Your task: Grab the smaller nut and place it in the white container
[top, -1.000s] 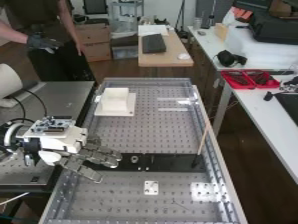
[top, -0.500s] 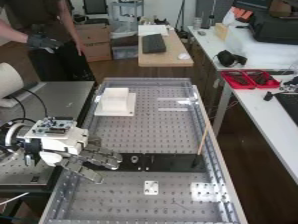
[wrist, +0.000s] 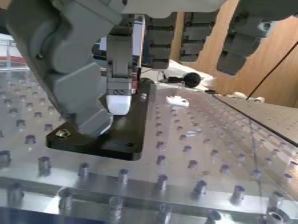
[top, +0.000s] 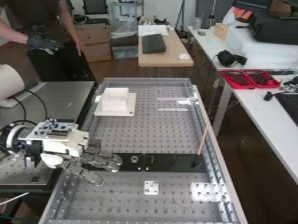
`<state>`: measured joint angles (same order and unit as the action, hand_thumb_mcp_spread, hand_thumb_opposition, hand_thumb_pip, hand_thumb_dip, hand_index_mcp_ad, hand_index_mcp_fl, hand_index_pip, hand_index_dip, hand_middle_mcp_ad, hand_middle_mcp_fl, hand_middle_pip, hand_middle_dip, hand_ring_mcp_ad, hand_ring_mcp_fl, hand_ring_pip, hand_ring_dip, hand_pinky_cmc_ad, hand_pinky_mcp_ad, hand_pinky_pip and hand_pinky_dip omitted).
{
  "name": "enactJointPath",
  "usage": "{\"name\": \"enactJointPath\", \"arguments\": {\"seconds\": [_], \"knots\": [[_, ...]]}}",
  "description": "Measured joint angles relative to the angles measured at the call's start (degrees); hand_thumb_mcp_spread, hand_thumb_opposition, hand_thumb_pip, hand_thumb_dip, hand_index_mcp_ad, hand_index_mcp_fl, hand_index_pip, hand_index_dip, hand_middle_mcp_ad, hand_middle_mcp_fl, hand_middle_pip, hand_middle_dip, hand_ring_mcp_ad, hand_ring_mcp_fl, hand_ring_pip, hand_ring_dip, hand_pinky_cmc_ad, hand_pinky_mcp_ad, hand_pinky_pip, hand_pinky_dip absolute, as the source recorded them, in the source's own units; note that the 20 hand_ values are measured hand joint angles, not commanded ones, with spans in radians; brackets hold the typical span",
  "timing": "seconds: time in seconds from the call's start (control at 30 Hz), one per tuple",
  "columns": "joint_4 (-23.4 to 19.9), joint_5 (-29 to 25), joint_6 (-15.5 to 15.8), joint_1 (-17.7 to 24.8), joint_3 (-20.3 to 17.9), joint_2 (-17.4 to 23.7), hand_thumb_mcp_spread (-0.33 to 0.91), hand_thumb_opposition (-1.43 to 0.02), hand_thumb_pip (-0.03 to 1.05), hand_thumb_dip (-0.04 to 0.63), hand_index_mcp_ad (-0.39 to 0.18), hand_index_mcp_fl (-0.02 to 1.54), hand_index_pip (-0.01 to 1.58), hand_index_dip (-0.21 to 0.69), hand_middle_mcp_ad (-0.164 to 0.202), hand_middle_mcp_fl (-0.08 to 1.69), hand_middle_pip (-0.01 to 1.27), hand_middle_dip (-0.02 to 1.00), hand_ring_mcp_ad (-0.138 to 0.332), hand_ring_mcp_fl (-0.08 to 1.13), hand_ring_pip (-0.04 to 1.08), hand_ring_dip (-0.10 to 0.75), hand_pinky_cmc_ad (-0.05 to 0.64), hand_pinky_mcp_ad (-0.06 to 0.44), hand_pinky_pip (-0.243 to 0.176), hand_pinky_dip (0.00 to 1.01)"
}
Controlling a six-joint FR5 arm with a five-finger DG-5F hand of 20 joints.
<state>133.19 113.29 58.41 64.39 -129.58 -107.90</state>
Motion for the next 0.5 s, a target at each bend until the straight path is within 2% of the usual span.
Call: {"name": "enactJointPath", "arguments": {"seconds": [0.5], "knots": [[0.5,0.5,0.6,-0.2,0.9,-0.7,0.40,-0.83,0.75,0.220,-0.134,-0.01,1.55,0.295,0.075,0.06,0.12,0.22,0.110,0.00,0.09,0.101,0.346,0.278,-0.030,0.18]]}}
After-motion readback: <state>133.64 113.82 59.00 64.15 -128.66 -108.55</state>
